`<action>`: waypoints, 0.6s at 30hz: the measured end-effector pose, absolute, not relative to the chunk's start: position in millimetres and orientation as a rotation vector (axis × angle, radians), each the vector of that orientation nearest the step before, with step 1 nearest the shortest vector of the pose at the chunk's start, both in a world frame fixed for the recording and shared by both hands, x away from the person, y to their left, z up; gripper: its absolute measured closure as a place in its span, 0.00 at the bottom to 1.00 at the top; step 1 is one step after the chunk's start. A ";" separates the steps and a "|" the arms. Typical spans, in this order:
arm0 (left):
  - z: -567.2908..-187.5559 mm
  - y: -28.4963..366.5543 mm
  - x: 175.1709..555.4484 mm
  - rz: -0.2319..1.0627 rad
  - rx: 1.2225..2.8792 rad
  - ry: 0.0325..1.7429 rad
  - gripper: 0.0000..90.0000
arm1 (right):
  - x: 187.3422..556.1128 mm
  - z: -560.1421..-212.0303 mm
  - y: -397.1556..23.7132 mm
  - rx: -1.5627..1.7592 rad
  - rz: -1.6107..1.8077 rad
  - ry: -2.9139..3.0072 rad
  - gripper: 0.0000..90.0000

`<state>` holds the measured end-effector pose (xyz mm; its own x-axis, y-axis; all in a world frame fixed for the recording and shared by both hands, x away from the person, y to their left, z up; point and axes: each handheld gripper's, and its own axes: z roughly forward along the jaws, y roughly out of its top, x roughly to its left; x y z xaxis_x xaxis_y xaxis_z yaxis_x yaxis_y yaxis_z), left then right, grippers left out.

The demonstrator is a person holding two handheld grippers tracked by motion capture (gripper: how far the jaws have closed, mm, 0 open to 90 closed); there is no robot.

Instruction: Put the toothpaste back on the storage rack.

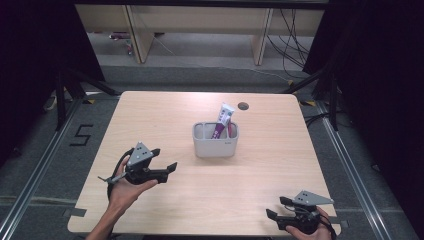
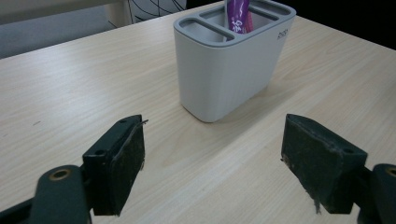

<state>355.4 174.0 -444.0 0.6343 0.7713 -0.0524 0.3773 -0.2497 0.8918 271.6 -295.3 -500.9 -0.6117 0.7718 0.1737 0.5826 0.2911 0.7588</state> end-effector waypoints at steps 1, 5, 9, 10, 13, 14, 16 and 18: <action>-445.7 174.1 353.7 0.494 1.862 0.916 0.24 | 272.0 -501.4 -295.3 1.245 1.234 2.338 0.31; -452.6 174.7 347.1 0.483 1.870 0.901 0.24 | 271.4 -500.7 -295.7 1.244 1.215 2.327 0.31; -456.3 175.1 338.9 0.474 1.875 0.899 0.24 | 271.4 -500.6 -295.7 1.242 1.213 2.323 0.31; -457.5 175.3 337.6 0.468 1.877 0.886 0.24 | 271.3 -500.5 -295.6 1.242 1.213 2.323 0.31; -459.8 175.4 330.9 0.472 1.890 0.879 0.23 | 270.9 -500.1 -295.5 1.247 1.214 2.325 0.31; -460.6 175.7 328.9 0.468 1.896 0.869 0.23 | 270.8 -500.1 -295.4 1.251 1.214 2.329 0.31; -463.0 175.8 324.9 0.461 1.901 0.861 0.23 | 270.9 -500.2 -295.1 1.254 1.222 2.335 0.31; -465.0 176.0 320.9 0.456 1.913 0.853 0.23 | 270.8 -500.0 -295.1 1.252 1.221 2.334 0.31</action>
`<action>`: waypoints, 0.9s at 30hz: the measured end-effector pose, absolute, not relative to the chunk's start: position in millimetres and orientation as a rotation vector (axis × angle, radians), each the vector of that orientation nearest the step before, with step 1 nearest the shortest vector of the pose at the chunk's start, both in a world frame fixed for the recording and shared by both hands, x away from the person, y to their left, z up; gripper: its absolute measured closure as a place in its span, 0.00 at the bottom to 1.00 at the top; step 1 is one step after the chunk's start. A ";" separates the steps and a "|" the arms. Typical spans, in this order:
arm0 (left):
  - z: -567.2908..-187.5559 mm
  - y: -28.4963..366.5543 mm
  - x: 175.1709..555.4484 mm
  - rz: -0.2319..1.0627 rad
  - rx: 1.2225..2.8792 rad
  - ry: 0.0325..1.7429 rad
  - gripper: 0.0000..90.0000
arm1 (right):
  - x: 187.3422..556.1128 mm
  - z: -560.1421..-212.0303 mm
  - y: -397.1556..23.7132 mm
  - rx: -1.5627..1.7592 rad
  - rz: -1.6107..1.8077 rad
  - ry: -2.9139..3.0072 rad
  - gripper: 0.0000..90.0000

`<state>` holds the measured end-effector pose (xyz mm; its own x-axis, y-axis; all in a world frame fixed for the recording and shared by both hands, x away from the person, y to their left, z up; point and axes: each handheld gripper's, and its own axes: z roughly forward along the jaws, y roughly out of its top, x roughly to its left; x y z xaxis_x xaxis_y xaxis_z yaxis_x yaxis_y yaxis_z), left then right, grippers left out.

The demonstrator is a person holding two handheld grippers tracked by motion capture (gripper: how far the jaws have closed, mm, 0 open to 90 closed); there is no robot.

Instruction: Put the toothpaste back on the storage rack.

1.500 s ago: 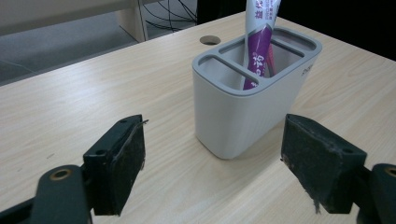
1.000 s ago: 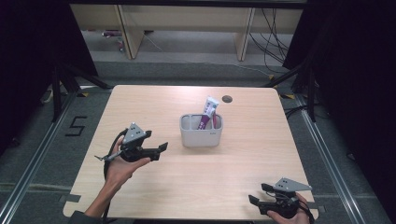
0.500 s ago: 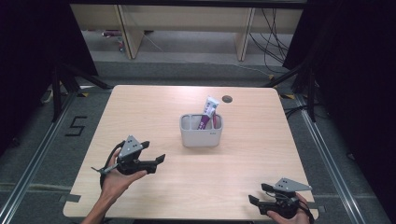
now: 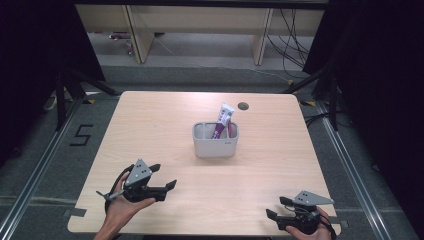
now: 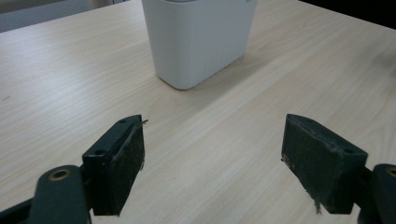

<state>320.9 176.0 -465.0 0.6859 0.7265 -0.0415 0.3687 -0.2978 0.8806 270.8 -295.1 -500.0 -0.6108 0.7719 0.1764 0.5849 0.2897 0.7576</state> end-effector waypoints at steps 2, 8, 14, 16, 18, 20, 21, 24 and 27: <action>-466.9 176.8 317.3 0.451 1.918 0.854 0.23 | 271.0 -500.4 -294.9 1.248 1.228 2.332 0.31; -472.6 179.1 307.4 0.432 1.940 0.837 0.23 | 270.7 -500.3 -294.4 1.254 1.232 2.338 0.31; -480.4 177.5 299.0 0.416 1.968 0.821 0.23 | 270.7 -499.8 -294.7 1.247 1.233 2.336 0.30; -483.7 176.1 296.0 0.410 1.980 0.817 0.23 | 271.0 -500.2 -294.3 1.248 1.229 2.341 0.30; -486.4 174.2 293.0 0.398 1.994 0.807 0.23 | 270.8 -499.8 -294.3 1.246 1.219 2.343 0.30; -488.7 172.5 290.3 0.388 2.007 0.803 0.22 | 271.0 -499.8 -294.2 1.242 1.220 2.343 0.30; -489.8 171.8 288.9 0.386 2.017 0.804 0.22 | 271.0 -499.9 -294.3 1.242 1.220 2.342 0.30; -494.6 170.0 287.0 0.378 2.028 0.807 0.22 | 270.7 -499.7 -294.2 1.249 1.219 2.342 0.30; -495.0 171.4 284.9 0.381 2.066 0.795 0.22 | 270.8 -499.9 -294.0 1.244 1.221 2.343 0.30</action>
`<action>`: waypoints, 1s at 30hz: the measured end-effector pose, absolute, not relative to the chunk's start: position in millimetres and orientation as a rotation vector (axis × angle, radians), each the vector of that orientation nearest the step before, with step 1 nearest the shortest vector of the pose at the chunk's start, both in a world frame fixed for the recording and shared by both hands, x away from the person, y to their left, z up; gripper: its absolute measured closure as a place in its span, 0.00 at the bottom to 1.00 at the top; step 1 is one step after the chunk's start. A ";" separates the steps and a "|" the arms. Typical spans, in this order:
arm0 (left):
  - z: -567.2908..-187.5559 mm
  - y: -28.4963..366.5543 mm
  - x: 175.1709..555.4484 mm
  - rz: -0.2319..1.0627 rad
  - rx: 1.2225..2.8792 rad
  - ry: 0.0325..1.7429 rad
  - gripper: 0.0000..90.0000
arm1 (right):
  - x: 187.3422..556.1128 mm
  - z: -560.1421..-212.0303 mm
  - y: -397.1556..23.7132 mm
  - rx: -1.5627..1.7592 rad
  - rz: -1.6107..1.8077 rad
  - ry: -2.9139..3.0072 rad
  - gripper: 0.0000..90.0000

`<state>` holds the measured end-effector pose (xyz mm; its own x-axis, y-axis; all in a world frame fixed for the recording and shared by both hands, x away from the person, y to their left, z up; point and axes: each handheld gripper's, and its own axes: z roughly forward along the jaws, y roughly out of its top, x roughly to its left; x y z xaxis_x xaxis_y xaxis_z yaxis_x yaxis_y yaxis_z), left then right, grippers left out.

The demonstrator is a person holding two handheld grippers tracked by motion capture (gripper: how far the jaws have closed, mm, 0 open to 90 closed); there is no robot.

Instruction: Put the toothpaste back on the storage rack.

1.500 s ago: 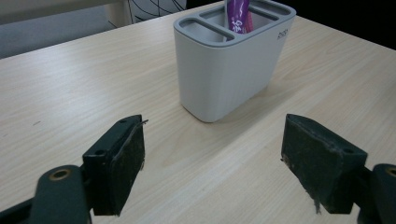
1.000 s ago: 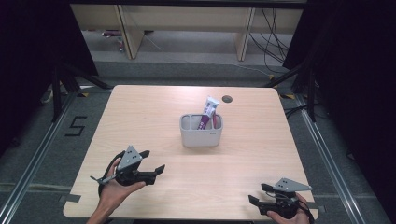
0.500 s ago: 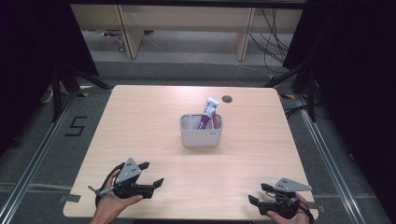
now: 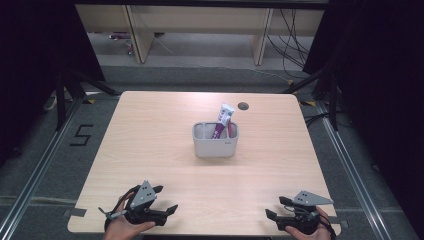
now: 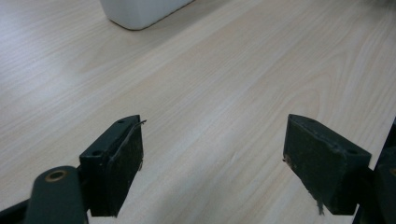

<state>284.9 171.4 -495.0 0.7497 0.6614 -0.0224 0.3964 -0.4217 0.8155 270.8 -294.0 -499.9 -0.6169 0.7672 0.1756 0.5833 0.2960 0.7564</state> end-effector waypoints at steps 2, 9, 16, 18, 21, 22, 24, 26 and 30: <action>-496.4 170.5 282.7 0.372 2.063 0.790 0.22 | 270.8 -499.9 -294.1 1.245 1.221 2.343 0.30; -498.0 168.7 274.3 0.372 2.086 0.789 0.21 | 268.7 -498.8 -292.3 1.290 1.234 2.348 0.30; -499.6 165.3 273.2 0.396 2.142 0.742 0.19 | 269.8 -498.7 -293.6 1.250 1.237 2.339 0.30; -500.6 166.0 274.2 0.390 2.143 0.752 0.19 | 270.9 -499.3 -293.8 1.239 1.255 2.354 0.30; -501.5 166.1 275.1 0.408 2.141 0.763 0.19 | 271.3 -498.6 -294.3 1.220 1.260 2.378 0.30; -501.4 166.3 275.4 0.410 2.140 0.762 0.19 | 270.3 -498.6 -293.6 1.240 1.256 2.365 0.30; -500.8 166.7 275.3 0.415 2.140 0.769 0.19 | 270.0 -497.9 -293.7 1.239 1.253 2.368 0.30; -500.4 167.7 275.6 0.421 2.148 0.767 0.19 | 270.2 -498.5 -293.8 1.237 1.248 2.365 0.30; -501.6 168.2 276.8 0.428 2.145 0.774 0.19 | 269.8 -497.6 -293.3 1.241 1.252 2.371 0.30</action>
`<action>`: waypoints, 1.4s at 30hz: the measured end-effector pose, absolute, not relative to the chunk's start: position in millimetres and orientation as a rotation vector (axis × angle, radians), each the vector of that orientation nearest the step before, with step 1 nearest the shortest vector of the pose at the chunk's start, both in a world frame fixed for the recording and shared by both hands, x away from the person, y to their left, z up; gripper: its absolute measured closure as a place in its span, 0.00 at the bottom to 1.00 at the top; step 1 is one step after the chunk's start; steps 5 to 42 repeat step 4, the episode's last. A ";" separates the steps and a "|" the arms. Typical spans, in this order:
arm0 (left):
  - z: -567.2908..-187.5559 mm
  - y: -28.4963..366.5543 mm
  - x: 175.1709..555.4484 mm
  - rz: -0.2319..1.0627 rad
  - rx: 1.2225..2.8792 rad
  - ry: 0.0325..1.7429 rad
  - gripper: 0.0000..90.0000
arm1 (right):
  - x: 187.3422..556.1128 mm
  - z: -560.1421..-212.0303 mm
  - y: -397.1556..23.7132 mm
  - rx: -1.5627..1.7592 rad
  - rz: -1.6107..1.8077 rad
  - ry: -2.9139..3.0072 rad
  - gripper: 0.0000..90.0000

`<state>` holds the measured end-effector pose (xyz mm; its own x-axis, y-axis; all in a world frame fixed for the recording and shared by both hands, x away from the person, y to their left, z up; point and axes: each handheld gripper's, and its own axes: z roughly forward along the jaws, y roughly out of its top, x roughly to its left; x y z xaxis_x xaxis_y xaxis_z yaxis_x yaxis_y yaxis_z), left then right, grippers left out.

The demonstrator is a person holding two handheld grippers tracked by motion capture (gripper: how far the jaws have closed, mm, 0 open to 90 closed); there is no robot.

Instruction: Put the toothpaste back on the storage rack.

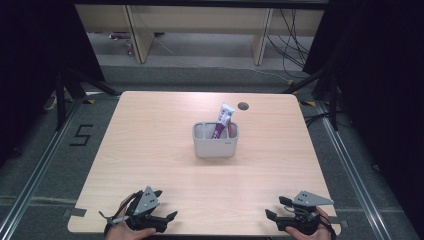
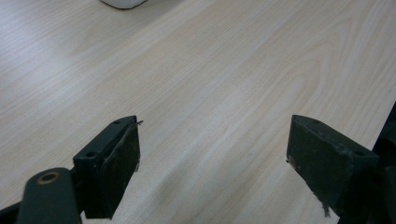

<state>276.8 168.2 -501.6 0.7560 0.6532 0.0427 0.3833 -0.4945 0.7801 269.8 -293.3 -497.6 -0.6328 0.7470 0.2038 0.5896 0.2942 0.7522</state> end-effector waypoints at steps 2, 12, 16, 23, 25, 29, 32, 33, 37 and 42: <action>-501.3 168.4 277.1 0.432 2.153 0.782 0.19 | 269.5 -497.6 -292.5 1.233 1.225 2.345 0.30; -501.0 169.1 277.2 0.432 2.150 0.785 0.19 | 268.8 -497.5 -292.7 1.243 1.228 2.354 0.30; -501.0 169.1 277.2 0.432 2.150 0.785 0.19 | 268.8 -497.5 -292.7 1.243 1.228 2.354 0.30; -501.0 169.1 277.2 0.432 2.150 0.785 0.19 | 268.8 -497.5 -292.7 1.243 1.228 2.354 0.30; -501.0 169.1 277.2 0.432 2.150 0.785 0.19 | 268.8 -497.5 -292.7 1.243 1.228 2.354 0.30; -501.0 169.1 277.2 0.432 2.150 0.785 0.19 | 268.8 -497.5 -292.7 1.243 1.228 2.354 0.30; -501.0 169.1 277.2 0.432 2.150 0.785 0.19 | 268.8 -497.5 -292.7 1.243 1.228 2.354 0.30; -501.0 169.1 277.2 0.432 2.150 0.785 0.19 | 268.8 -497.5 -292.7 1.243 1.228 2.354 0.30; -501.0 169.1 277.2 0.432 2.150 0.785 0.19 | 268.8 -497.5 -292.7 1.243 1.228 2.354 0.30; -501.0 169.1 277.2 0.432 2.150 0.785 0.19 | 268.8 -497.5 -292.7 1.243 1.228 2.354 0.30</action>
